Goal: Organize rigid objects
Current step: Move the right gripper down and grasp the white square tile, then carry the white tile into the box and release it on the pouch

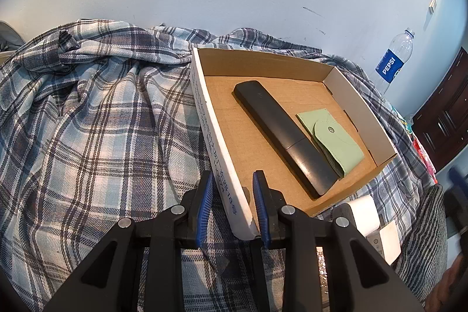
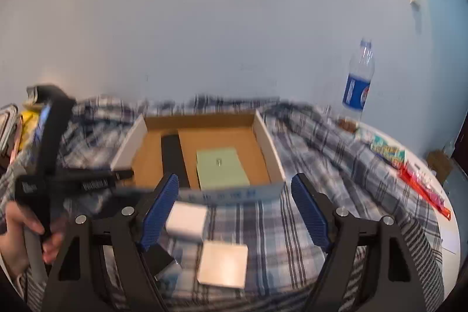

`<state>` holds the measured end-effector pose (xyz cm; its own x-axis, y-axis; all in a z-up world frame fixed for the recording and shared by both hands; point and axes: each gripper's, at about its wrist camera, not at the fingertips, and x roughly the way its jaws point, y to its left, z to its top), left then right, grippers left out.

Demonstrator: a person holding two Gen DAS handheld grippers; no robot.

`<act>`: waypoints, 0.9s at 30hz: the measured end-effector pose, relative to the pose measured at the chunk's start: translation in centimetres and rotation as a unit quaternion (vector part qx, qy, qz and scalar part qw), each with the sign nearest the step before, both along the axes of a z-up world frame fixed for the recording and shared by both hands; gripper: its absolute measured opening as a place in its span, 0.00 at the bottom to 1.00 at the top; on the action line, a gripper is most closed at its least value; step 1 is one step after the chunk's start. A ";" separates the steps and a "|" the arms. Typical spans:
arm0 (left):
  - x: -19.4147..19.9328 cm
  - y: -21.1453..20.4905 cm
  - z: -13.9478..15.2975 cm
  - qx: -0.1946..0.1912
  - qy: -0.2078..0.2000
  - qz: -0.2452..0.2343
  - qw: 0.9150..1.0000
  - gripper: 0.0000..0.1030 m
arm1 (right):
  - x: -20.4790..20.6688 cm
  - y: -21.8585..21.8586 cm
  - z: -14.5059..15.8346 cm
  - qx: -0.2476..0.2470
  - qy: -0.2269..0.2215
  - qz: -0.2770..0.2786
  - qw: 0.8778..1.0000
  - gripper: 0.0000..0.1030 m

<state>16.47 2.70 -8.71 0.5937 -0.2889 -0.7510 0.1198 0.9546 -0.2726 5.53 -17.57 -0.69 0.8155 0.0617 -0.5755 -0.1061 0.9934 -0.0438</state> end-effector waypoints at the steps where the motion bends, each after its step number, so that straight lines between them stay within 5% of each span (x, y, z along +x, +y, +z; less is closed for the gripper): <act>1: 0.0 0.0 0.0 0.000 0.000 0.000 1.000 0.28 | 0.1 -0.2 -0.6 -0.004 0.024 0.002 1.000 0.76; 7: 0.0 0.0 0.0 0.000 0.000 0.000 1.000 0.28 | 0.1 -1.1 -4.1 0.007 0.104 0.003 0.995 0.75; 17: 0.0 0.0 0.0 0.000 0.000 0.000 1.000 0.28 | 1.3 -0.5 -6.4 0.004 0.147 0.004 0.989 0.70; 19: 0.0 0.0 0.0 0.000 0.000 0.000 1.000 0.28 | 1.6 -0.6 -6.8 0.007 0.159 -0.001 0.987 0.67; 23: 0.0 0.0 0.0 0.000 0.000 0.000 1.000 0.28 | 1.7 -0.5 -7.1 0.018 0.165 0.008 0.986 0.45; 27: 0.0 -0.1 0.0 0.001 0.000 0.000 1.000 0.28 | 1.5 -1.0 -7.0 0.039 0.164 0.009 0.986 0.43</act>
<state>16.43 2.65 -8.71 0.5942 -0.2877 -0.7511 0.1194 0.9550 -0.2714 7.04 -18.53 -7.65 0.5841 0.1284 -0.8014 -0.1189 0.9903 0.0720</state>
